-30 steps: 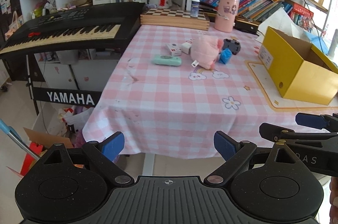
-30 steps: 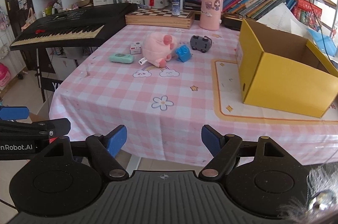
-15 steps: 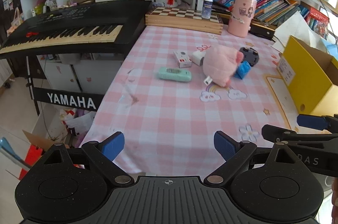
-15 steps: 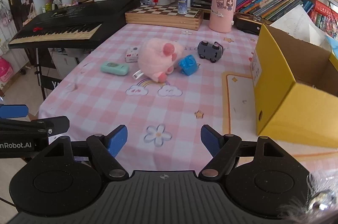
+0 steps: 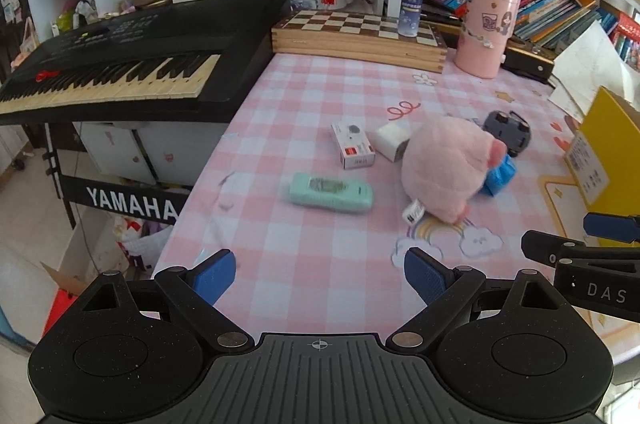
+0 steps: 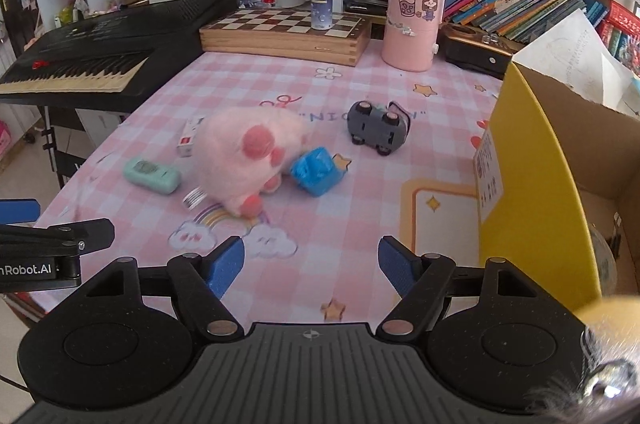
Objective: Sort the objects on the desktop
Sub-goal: 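Grasp the mint-green eraser with the left tool while the right tool grasps the blue bag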
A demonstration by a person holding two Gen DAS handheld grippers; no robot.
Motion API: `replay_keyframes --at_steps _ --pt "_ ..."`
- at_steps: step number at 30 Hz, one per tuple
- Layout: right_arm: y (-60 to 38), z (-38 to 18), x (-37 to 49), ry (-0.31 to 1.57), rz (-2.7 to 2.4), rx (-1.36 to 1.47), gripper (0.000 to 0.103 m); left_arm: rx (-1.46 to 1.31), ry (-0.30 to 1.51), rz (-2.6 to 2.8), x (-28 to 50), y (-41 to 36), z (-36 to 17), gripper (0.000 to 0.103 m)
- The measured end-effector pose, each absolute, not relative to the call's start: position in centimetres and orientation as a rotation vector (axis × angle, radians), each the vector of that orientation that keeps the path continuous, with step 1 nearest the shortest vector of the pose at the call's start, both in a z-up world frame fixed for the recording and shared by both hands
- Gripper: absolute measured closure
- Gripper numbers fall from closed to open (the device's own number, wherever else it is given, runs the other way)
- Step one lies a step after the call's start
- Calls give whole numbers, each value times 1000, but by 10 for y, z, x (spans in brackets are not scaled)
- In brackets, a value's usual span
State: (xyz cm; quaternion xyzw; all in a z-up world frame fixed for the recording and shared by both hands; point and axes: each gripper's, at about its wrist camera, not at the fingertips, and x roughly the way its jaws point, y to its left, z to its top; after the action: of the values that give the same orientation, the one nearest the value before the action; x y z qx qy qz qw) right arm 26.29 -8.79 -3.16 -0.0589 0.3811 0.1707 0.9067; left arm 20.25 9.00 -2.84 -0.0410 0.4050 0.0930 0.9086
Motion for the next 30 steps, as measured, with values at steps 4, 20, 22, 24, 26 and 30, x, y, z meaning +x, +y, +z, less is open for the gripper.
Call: replay_keyframes --at_steps 4,20,22,24,26,30 --pt "-84 -36 283 797 359 -134 30 -82 848 205 223 94 -33 10" --pt "-70 -56 341 851 397 -194 32 -35 898 193 287 99 -62 11" --pt "-67 -58 345 854 406 -209 34 -23 906 187 292 99 -66 13" --pt "-65 -61 349 856 410 -220 37 -14 914 181 294 98 -69 13" --pt "-64 -62 352 857 413 -228 38 -12 923 178 295 98 -71 13" --pt "-61 -65 357 851 420 -238 46 -24 919 171 295 100 -73 14"
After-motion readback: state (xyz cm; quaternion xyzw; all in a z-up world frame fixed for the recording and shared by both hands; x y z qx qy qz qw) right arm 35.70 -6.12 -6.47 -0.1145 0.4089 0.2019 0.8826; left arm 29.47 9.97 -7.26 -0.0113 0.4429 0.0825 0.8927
